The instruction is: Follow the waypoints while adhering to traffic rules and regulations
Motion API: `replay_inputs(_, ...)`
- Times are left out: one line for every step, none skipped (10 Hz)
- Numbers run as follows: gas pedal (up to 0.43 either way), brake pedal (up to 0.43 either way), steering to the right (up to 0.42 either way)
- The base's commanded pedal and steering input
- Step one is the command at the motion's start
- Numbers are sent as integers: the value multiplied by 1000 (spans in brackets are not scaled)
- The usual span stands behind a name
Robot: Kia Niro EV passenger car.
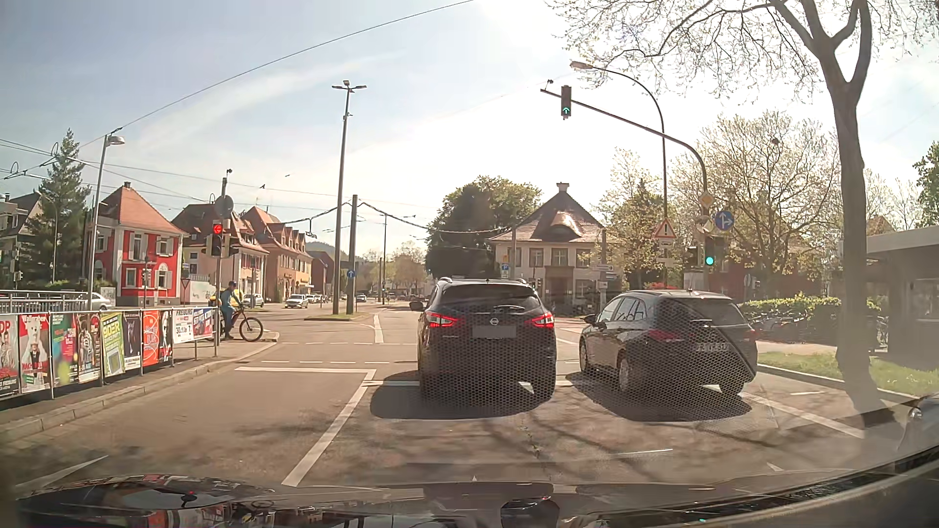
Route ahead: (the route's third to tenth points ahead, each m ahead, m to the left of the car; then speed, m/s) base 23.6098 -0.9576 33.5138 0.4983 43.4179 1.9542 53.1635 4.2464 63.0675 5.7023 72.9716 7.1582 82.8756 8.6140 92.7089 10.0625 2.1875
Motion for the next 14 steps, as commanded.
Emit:
replay_inputs(260, 0, -23)
replay_inputs(260, 0, -24)
replay_inputs(260, 0, -26)
replay_inputs(260, 0, -27)
replay_inputs(248, 0, -29)
replay_inputs(240, 0, -31)
replay_inputs(228, 0, -33)
replay_inputs(228, 0, -35)
replay_inputs(220, 0, -37)
replay_inputs(220, 0, -39)
replay_inputs(209, 0, -39)
replay_inputs(209, 0, -41)
replay_inputs(209, 0, -44)
replay_inputs(209, 0, -45)
